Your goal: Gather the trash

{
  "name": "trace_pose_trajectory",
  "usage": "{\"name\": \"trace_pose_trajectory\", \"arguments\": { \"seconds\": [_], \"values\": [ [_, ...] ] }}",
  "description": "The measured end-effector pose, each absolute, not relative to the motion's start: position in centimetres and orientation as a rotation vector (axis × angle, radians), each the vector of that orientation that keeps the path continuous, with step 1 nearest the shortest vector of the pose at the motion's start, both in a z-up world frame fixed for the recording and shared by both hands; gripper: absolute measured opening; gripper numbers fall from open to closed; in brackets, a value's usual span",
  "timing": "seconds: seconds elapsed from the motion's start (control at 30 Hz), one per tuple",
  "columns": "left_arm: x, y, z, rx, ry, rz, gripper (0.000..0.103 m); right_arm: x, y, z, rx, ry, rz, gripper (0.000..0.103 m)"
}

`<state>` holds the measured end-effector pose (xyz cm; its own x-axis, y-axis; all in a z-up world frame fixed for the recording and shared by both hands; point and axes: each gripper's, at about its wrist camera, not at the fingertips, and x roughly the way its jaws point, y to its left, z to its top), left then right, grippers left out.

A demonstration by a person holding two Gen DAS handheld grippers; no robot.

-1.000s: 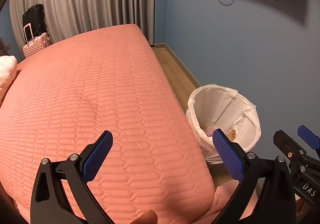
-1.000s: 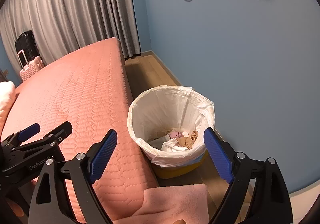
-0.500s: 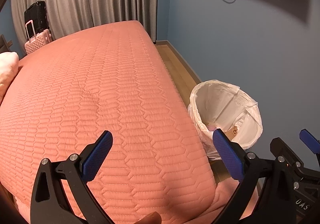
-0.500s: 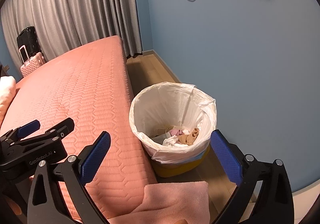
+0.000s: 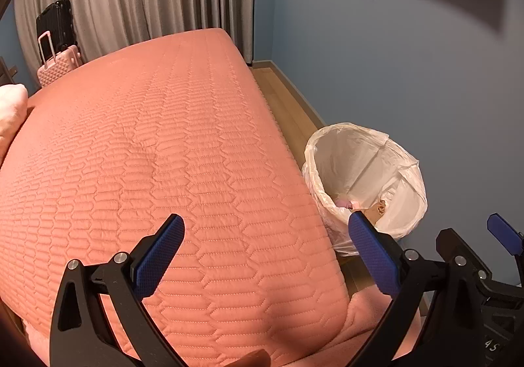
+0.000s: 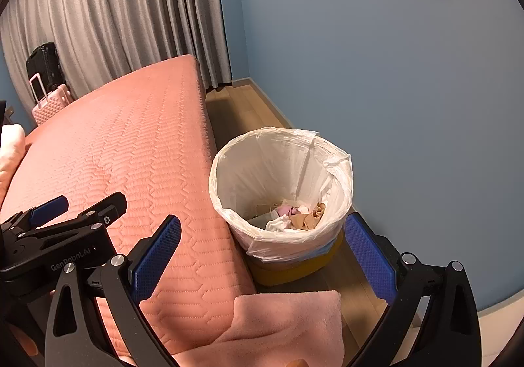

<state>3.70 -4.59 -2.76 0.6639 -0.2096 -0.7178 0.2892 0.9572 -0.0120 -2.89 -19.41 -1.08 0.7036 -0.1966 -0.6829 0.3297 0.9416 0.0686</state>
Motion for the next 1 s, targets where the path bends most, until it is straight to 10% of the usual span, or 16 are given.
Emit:
{"name": "trace_pose_trajectory", "arguments": {
  "seconds": [1.0],
  "values": [
    [3.2,-6.4,-3.6,0.143,0.820,-0.254,0.096,-3.7,-20.3,-1.8,0.212,0.742,-0.321,0.097]
  ]
}}
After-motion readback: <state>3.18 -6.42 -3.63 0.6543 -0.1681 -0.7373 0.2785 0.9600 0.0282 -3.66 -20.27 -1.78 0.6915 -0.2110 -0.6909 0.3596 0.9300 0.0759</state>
